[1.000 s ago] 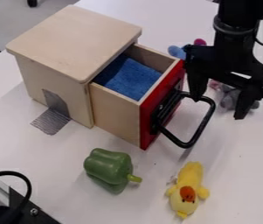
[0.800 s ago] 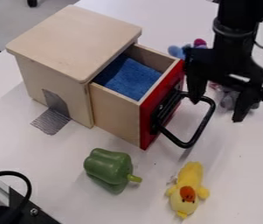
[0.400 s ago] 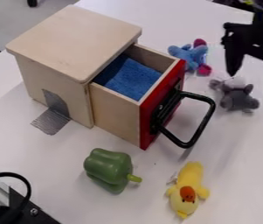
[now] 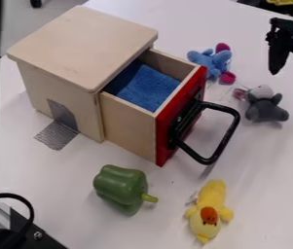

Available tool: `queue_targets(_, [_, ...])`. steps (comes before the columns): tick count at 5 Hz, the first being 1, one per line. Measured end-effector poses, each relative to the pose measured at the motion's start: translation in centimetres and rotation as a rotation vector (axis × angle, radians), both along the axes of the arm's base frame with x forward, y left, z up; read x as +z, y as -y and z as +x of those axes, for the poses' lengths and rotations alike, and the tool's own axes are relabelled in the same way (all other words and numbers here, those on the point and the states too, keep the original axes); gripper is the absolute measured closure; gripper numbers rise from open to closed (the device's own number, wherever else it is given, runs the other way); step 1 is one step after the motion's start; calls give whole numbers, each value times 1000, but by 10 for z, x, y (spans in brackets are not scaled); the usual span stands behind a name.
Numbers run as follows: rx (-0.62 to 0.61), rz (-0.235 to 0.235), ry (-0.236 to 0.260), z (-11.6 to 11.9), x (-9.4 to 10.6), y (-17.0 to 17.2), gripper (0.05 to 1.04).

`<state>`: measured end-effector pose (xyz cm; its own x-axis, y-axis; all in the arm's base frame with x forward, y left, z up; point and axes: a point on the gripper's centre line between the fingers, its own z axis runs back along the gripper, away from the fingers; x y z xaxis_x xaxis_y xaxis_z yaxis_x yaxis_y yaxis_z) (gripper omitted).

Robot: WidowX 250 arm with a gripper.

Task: Put the gray object on the top of the drawer

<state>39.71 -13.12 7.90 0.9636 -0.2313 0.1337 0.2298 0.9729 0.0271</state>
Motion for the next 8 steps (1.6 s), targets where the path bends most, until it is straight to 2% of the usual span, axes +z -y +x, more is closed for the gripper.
queue_targets(1, [10, 40, -27, 1, -9, -11, 83])
queue_targets(4, [208, 42, -116, 9, -45, -52, 83])
queue_targets(6, [340, -66, -144, 4, -63, -57, 83])
queue_targets(7, [340, -67, -150, -1, -68, -51, 133])
queue_targets(8, [348, -79, -141, -5, -70, -50, 399])
